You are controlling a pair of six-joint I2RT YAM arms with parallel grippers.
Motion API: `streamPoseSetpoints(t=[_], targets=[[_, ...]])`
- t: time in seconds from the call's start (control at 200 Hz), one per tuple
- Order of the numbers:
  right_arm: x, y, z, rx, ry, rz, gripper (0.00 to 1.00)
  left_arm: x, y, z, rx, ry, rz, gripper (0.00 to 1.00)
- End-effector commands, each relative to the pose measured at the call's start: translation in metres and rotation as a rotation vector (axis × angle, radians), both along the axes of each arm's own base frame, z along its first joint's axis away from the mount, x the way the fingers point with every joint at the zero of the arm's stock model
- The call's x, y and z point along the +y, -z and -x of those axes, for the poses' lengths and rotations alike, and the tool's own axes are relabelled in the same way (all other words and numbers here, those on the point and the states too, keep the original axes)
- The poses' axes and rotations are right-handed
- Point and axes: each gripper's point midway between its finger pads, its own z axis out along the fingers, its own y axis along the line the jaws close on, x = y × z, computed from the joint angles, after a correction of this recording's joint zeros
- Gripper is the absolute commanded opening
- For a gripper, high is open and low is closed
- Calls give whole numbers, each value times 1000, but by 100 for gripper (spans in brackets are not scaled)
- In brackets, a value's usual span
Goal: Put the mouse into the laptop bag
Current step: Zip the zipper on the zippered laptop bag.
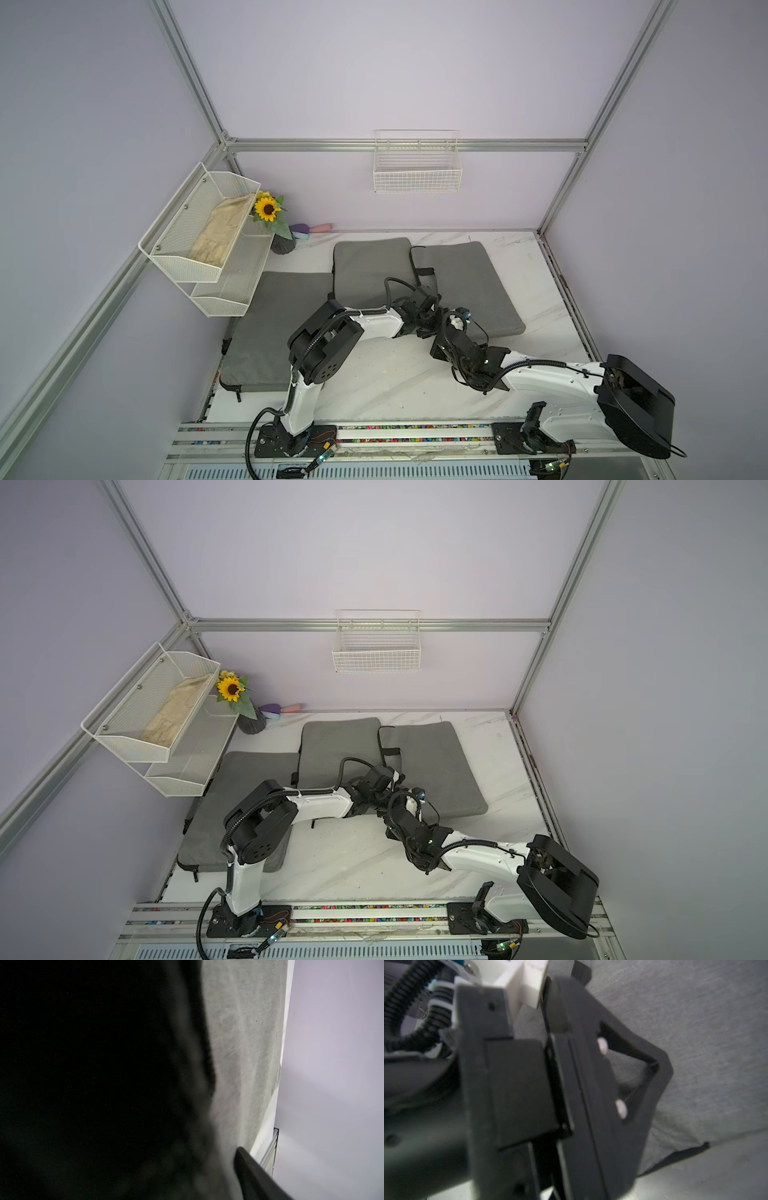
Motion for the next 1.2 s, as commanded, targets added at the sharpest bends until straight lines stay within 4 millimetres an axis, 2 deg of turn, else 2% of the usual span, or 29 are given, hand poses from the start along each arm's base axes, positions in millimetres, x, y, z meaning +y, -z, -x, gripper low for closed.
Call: streamPoseSetpoints(t=[0.0, 0.165, 0.32, 0.41, 0.485, 0.7, 0.875, 1.045, 1.195], targets=[[7, -19, 0, -45, -23, -78, 0, 0, -10, -25, -16, -56, -4, 29], [1, -6, 11, 13, -32, -60, 0, 14, -9, -55, -36, -91, -55, 0], [-13, 17, 17, 63, -2, -1, 0, 15, -16, -79, -57, -68, -50, 0], [-21, 31, 16, 96, 22, 28, 0, 17, -24, -86, -74, -57, -58, 0], [-25, 35, 14, 105, 35, 37, 0, 19, -32, -89, -90, -58, -55, 0], [-62, 41, -4, 133, 131, 30, 0, 18, -52, -86, -118, -25, -25, 0], [-63, 28, -22, 82, 136, 32, 0, 17, -64, -78, -131, -3, 11, 0], [-75, 55, -27, 154, 188, 83, 0, 18, -76, -78, -158, 5, 15, 0], [-80, 53, -26, 155, 234, 58, 0, 15, -77, -80, -147, 19, 29, 0]])
